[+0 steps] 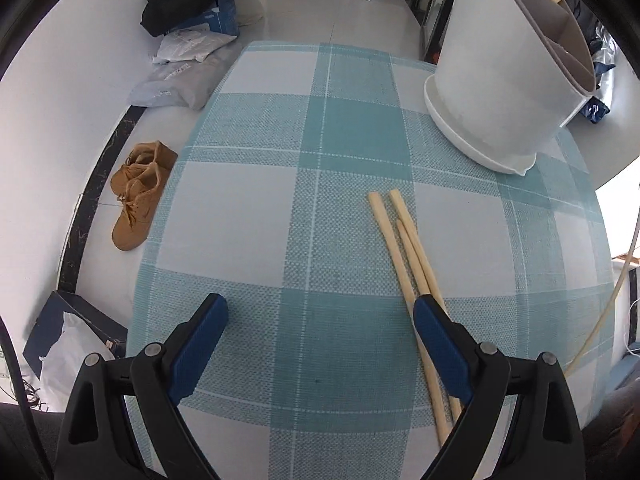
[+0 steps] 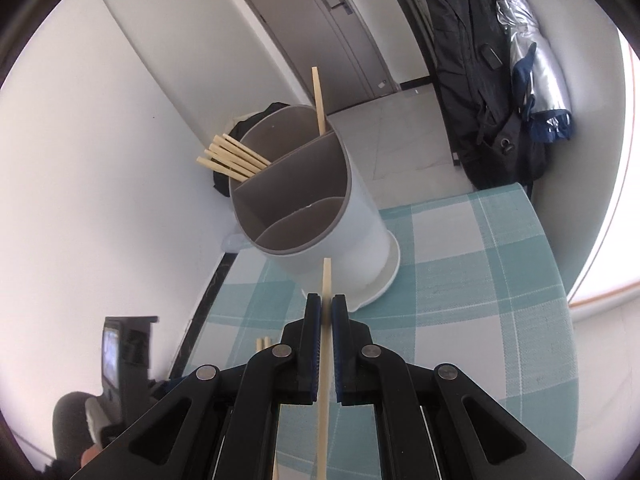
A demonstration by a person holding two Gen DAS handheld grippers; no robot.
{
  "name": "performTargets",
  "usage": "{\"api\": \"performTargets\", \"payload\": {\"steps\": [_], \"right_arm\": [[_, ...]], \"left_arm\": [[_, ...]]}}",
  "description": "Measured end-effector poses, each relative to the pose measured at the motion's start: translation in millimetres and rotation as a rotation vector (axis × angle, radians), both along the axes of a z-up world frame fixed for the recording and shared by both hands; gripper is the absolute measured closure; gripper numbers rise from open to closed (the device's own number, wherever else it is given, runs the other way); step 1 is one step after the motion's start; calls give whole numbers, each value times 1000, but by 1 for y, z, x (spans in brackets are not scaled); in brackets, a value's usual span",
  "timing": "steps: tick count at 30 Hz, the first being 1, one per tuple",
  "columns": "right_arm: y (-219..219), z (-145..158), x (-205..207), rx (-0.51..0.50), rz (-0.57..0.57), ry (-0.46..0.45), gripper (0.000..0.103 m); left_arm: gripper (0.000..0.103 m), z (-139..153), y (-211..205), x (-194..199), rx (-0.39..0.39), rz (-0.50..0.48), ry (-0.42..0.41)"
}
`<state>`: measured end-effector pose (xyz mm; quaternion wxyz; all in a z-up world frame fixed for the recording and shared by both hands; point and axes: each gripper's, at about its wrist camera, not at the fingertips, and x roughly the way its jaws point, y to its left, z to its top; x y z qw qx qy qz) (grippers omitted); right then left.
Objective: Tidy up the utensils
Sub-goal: 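Lift the chopstick with the right tool while the left tool grasps another chopstick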
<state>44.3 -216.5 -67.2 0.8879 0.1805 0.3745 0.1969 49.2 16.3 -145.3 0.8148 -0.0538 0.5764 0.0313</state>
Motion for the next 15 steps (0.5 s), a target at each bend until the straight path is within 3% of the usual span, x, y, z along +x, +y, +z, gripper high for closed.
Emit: {"api": "performTargets", "payload": {"steps": [15], "right_arm": [[-7,2,-5,-11,-17,-3,98]], "left_arm": [[12,-5,3,22,9,46,49]]}}
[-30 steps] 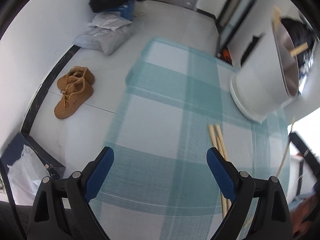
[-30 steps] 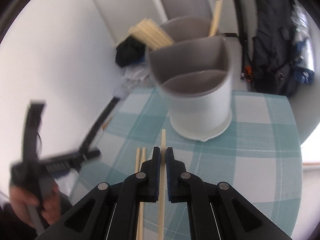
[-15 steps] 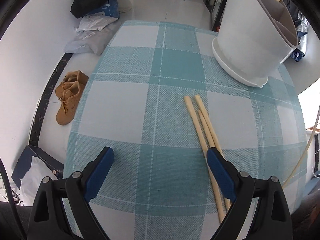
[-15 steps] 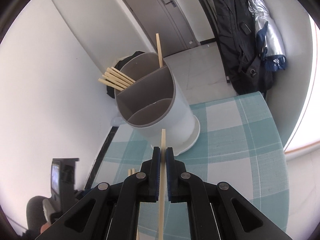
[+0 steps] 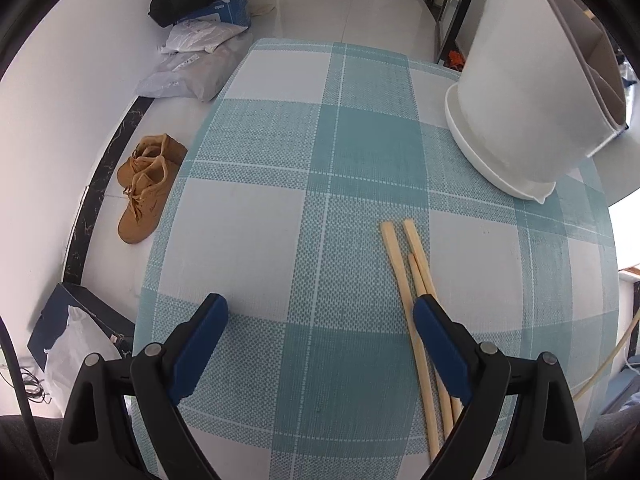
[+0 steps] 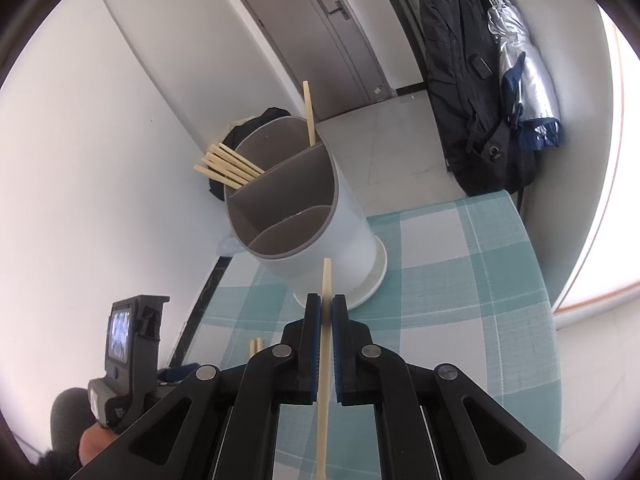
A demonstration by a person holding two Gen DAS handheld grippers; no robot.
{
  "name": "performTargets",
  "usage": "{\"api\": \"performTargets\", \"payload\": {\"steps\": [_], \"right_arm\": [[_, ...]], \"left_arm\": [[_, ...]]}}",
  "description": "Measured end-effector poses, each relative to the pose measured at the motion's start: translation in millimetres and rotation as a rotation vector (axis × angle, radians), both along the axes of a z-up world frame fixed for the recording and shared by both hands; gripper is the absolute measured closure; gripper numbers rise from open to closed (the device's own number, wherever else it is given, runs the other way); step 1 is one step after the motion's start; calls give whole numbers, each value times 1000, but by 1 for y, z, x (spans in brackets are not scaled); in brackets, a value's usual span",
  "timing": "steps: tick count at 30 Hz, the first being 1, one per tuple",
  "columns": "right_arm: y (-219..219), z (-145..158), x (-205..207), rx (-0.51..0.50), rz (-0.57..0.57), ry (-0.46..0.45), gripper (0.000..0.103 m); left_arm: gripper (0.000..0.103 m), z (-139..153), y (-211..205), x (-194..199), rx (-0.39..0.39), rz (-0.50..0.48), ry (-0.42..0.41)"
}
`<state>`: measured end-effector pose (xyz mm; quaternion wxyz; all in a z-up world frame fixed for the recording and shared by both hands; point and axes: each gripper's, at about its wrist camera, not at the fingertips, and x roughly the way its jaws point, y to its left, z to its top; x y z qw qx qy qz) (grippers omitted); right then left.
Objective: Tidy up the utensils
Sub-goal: 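Lift the chopstick with the right tool while the left tool grasps another chopstick, then carry both held chopsticks up over the holder opening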
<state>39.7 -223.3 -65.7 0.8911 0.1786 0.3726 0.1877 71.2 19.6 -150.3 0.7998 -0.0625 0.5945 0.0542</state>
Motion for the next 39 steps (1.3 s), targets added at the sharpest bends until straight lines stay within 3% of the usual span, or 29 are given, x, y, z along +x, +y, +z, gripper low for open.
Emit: {"api": "performTargets", "payload": {"steps": [8,10,12,13,15,18,27,34,39], "right_arm": [[-4,-1,2,20,-5,4,98],[-4,-2,1,21,-6,5,98],[-5,-2,2,26,-3,12,98],[-5,-3,2,29,-2,15,98],[-6,-2,3,33,2,20,98],[-7,0,2,37,1,14,98],[-3,4,-4,28,-2,-1,98],[4,13,-18,1,11,-49,98],[12,25,-32,-26,35,-115,98]], "left_arm": [[12,-1,4,10,37,32,8],[17,0,5,13,37,40,0],[38,4,1,14,42,25,-19],[43,6,-1,14,43,15,-24],[68,7,-5,16,39,2,-30],[96,8,-9,17,32,-15,-25],[101,21,-9,15,1,-31,-90],[101,67,-13,-7,-85,-54,-270],[101,97,-25,-20,-92,-118,-386]]}}
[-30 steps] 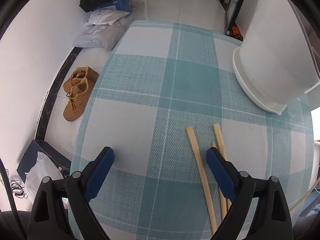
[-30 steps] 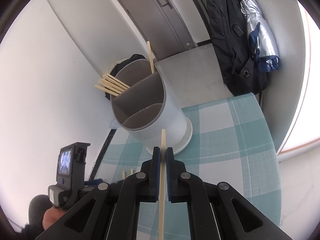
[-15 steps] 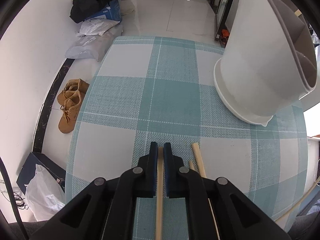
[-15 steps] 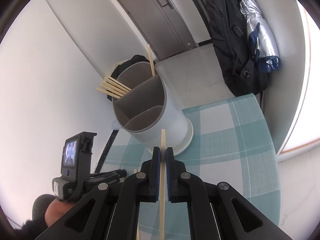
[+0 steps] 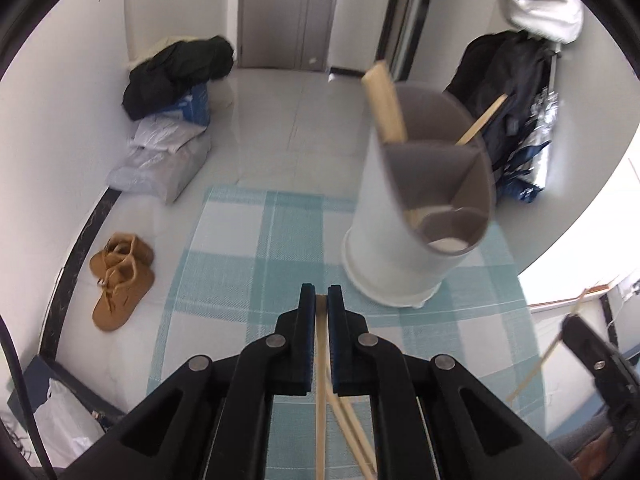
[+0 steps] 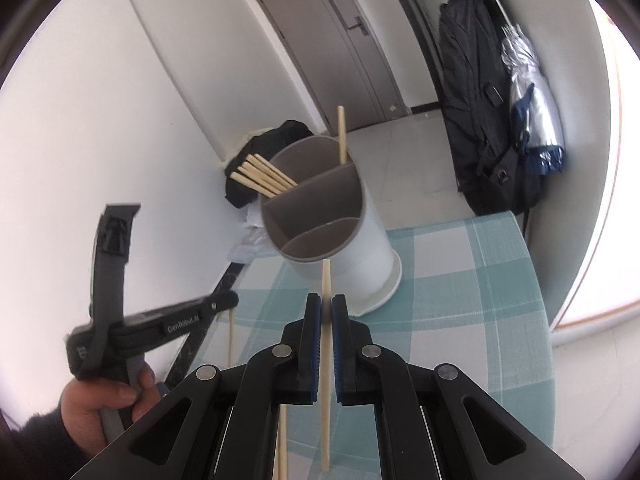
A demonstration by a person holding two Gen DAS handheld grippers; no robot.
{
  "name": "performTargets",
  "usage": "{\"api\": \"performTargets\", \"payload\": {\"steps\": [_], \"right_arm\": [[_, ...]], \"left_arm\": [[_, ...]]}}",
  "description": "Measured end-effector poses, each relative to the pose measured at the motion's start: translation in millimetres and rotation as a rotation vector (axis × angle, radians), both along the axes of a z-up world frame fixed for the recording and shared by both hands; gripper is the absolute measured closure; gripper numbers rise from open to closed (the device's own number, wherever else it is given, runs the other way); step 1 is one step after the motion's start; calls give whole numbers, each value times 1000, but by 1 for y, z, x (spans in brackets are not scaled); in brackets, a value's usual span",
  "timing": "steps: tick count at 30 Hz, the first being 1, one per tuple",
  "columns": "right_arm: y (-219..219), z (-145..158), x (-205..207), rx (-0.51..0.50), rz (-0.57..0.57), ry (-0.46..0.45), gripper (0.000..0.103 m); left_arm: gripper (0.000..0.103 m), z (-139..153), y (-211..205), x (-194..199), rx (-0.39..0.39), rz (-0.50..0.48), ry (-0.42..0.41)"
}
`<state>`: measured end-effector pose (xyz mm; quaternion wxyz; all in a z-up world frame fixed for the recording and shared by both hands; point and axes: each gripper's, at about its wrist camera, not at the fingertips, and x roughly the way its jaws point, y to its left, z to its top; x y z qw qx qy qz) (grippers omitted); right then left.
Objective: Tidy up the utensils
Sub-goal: 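Carry both held chopsticks up over the holder opening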
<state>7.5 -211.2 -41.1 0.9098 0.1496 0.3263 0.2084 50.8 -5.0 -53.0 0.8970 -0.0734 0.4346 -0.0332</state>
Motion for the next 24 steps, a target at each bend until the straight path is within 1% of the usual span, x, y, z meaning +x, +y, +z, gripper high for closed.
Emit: {"api": "performTargets", "payload": {"steps": [5,9,11,14,18,24], "right_arm": [[8,8,-15,-29,13,-63,98],[17,12,-25,-77,28,-110,99],[19,13,-30,-84,28,-125,99],[20,13,-36,-90,17,-135,99],[21,14,-39,-89,5,-137,99],[30,18,-41,-121,8,-155,99]], "left_arm": [[101,25,-7,-16,-21,-48,-79],[101,37,-11,-23,-28,-88,-119],[101,40,-9,-27,-35,-98,-137],[101,42,-6,-32,-60,-107,-143],[101,44,-7,-37,-62,-119,-145],[101,47,-7,-43,-65,-141,-145]]}}
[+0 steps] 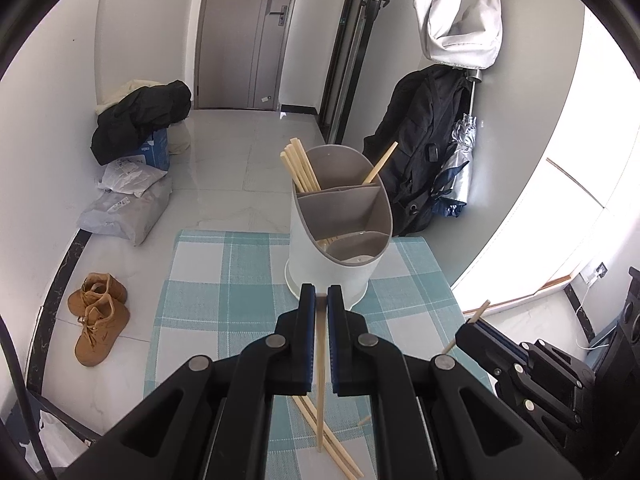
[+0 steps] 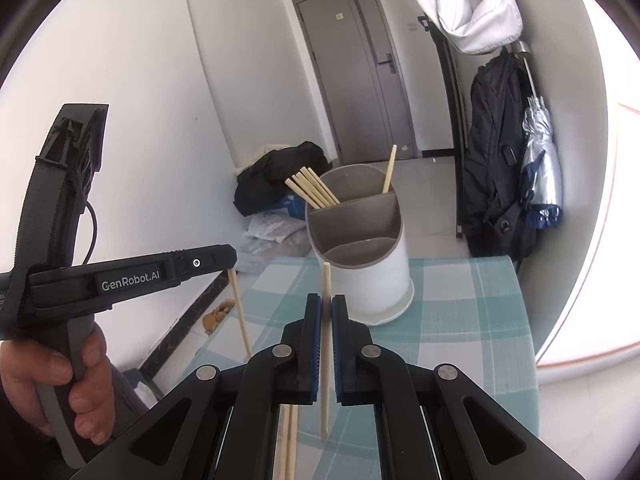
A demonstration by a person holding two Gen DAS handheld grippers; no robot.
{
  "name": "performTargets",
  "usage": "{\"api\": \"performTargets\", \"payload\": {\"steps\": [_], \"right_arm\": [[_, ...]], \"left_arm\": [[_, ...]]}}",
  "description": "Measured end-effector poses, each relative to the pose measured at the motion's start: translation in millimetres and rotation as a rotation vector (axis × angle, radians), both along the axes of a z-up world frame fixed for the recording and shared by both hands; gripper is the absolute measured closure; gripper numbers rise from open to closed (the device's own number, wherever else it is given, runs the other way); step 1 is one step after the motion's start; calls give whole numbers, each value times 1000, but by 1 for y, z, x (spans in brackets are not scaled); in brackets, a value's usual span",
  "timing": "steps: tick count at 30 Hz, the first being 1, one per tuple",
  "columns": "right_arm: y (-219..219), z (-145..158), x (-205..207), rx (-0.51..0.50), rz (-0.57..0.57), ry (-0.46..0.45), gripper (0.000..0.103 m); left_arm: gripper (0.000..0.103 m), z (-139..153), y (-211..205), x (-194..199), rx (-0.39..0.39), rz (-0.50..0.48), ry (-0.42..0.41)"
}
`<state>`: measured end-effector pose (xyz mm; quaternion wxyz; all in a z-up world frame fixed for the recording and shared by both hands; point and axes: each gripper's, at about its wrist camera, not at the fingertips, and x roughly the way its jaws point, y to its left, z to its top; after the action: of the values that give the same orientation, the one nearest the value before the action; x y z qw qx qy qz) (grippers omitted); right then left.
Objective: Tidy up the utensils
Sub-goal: 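Carry both held chopsticks up over the holder opening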
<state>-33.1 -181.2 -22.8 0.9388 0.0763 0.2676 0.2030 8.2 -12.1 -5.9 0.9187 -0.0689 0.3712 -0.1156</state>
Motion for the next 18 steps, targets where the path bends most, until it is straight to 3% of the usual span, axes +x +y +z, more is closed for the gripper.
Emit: {"api": "performTargets", "payload": {"steps": [6,18], "right_arm": [[3,0,-1,-3,3,-1,99],[-2,5,3,14,3,4,99]], "left_arm": [[101,3,-7,-1,29,-44,13],[101,16,-8,5,12,-78,30]]}}
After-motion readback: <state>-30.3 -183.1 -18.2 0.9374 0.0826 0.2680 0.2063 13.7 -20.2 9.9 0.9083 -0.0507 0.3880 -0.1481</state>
